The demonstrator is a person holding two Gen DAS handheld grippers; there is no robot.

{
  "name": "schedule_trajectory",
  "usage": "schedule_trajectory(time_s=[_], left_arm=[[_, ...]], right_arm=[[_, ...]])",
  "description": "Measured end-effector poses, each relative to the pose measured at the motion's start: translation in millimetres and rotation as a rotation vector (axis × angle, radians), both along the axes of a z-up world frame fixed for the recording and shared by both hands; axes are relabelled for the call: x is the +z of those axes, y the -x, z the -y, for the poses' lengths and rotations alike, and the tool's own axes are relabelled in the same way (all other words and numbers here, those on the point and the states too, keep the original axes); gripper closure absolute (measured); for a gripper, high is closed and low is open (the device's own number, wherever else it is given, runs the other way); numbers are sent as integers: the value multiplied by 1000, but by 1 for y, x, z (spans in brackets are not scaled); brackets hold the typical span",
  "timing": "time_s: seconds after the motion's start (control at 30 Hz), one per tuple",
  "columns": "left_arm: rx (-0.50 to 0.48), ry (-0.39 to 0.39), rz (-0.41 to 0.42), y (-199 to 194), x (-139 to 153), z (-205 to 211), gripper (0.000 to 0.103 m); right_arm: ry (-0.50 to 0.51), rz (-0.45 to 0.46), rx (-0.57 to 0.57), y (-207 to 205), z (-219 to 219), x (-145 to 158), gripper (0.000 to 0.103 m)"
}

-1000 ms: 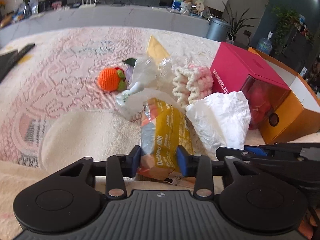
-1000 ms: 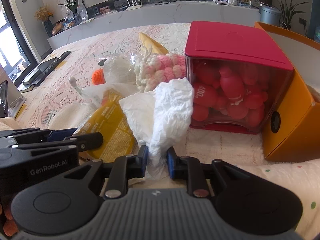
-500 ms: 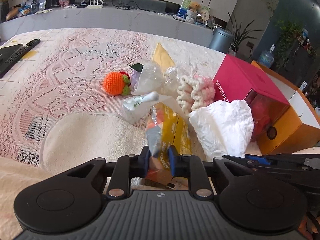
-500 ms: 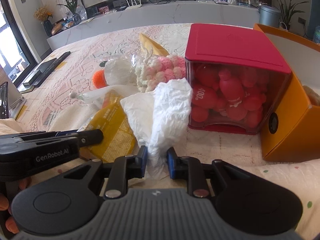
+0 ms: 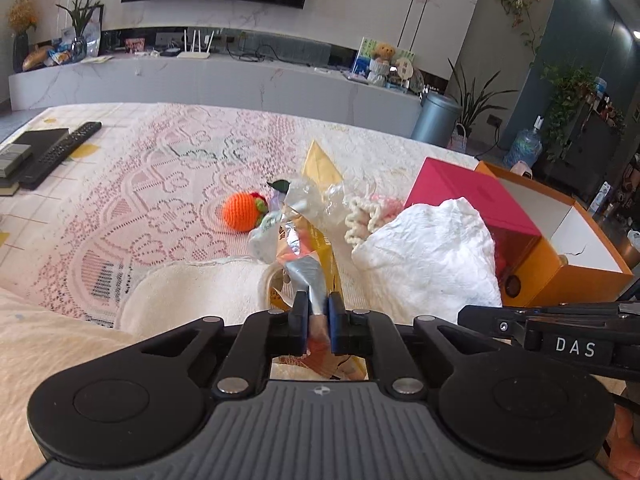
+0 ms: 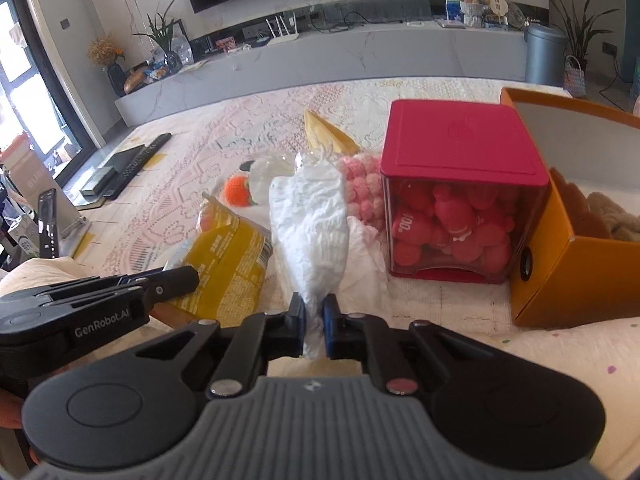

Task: Organize soft objects
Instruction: 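Grasp the white tissue with the right tool while the left tool grasps the yellow snack bag, then carry the tissue and snack bag into the orange box and release them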

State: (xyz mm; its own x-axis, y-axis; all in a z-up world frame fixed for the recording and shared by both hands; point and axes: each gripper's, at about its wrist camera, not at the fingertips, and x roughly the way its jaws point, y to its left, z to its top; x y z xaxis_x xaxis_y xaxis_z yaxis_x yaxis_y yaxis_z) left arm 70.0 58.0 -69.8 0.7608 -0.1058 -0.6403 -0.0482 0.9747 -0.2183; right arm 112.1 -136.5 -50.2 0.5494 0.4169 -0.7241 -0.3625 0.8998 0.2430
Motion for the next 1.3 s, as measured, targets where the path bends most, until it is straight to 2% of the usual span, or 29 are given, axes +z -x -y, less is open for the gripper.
schedule_trajectory(time_s=[0.43, 0.7, 1.0, 1.3], left_arm=[[16, 22, 144, 40, 40, 2, 93], [-33, 25, 250, 48, 65, 17, 93], [-81, 23, 306, 33, 80, 29, 93], [-128, 41, 340, 3, 98, 42, 93]], right_arm=[[-72, 114, -47, 37, 33, 45, 97], [-113, 184, -79, 48, 58, 73, 97], [-111, 259, -130, 44, 89, 99, 98], [-88, 373, -185, 28, 123, 139, 98]])
